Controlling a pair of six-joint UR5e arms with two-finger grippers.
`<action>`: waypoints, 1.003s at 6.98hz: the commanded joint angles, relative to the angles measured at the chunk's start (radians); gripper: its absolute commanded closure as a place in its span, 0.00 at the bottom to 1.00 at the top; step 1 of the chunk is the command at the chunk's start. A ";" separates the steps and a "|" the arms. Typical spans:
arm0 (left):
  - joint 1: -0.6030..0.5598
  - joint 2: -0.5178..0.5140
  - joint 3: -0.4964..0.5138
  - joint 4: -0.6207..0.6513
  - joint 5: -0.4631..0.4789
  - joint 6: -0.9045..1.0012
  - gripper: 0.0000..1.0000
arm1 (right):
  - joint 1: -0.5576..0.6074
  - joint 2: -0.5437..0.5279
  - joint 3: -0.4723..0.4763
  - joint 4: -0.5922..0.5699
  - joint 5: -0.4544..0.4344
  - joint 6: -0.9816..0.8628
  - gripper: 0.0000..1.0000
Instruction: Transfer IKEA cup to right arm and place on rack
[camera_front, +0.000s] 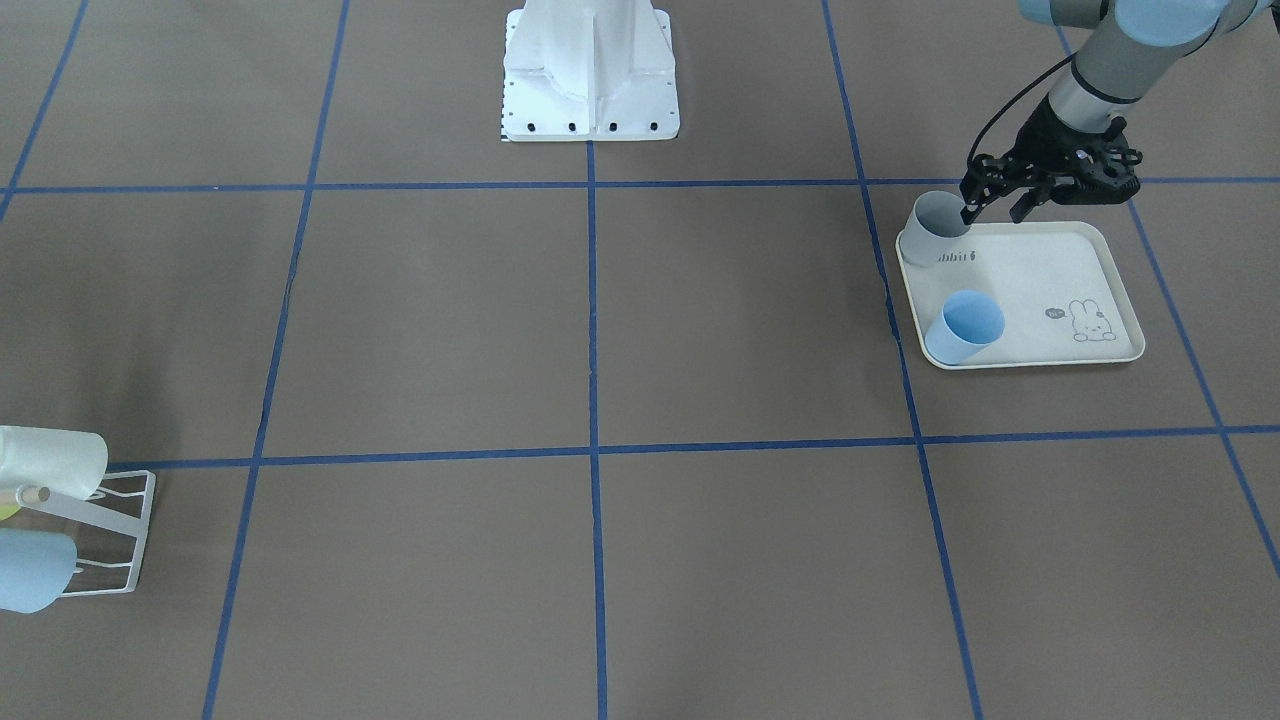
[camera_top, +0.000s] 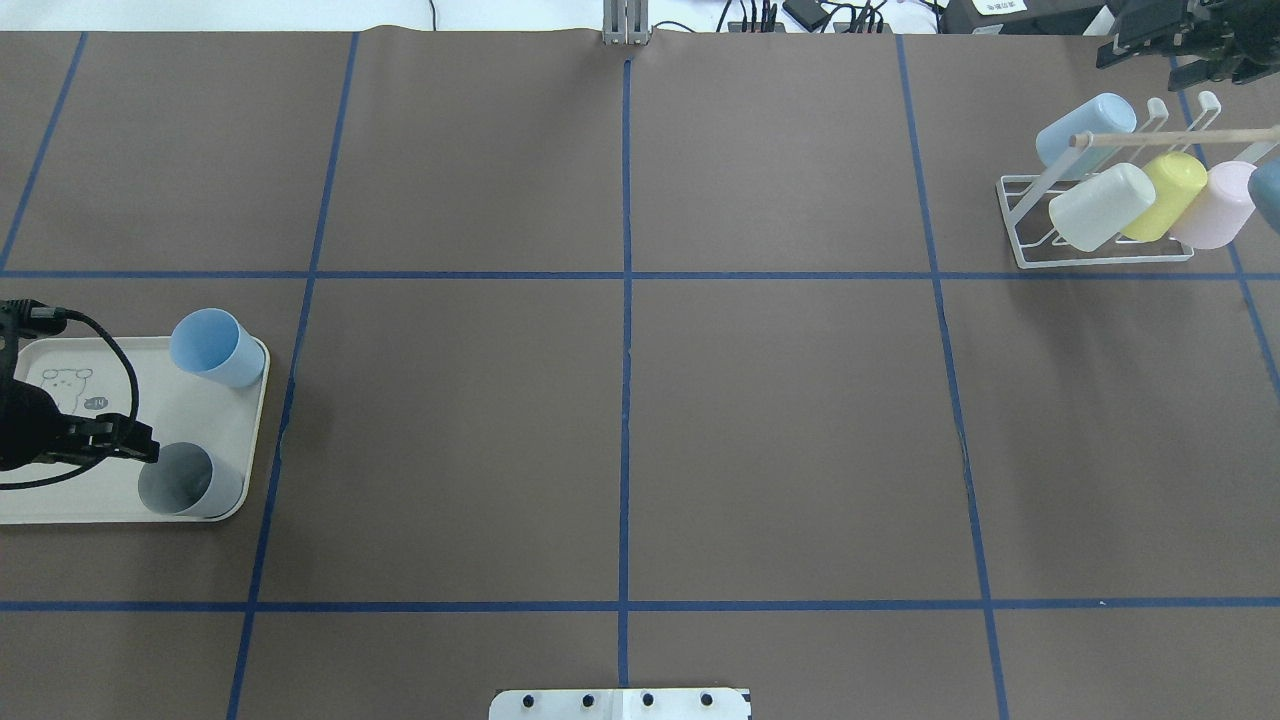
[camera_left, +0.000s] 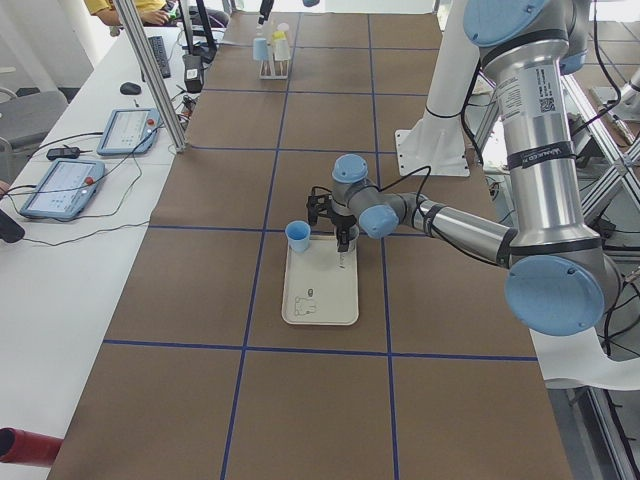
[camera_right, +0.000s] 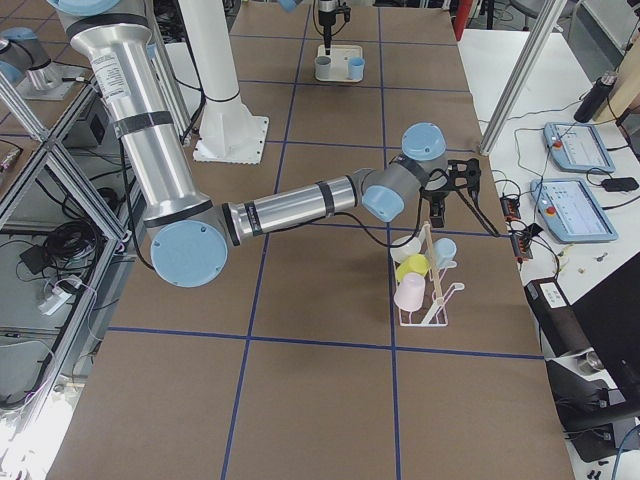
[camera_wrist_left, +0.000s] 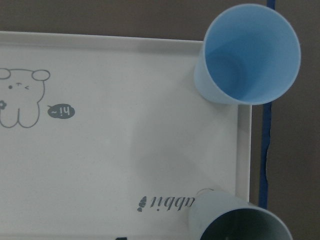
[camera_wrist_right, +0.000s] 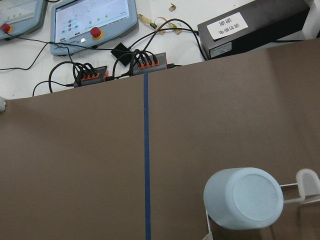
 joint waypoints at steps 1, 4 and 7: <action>0.024 -0.008 0.022 0.000 -0.002 -0.003 0.27 | 0.000 -0.007 0.008 0.000 0.013 0.004 0.00; 0.054 -0.021 0.065 -0.014 -0.003 -0.001 0.38 | 0.000 -0.030 0.039 0.000 0.035 0.007 0.00; 0.059 -0.034 0.079 -0.016 -0.041 -0.003 0.89 | 0.000 -0.044 0.053 0.000 0.036 0.008 0.00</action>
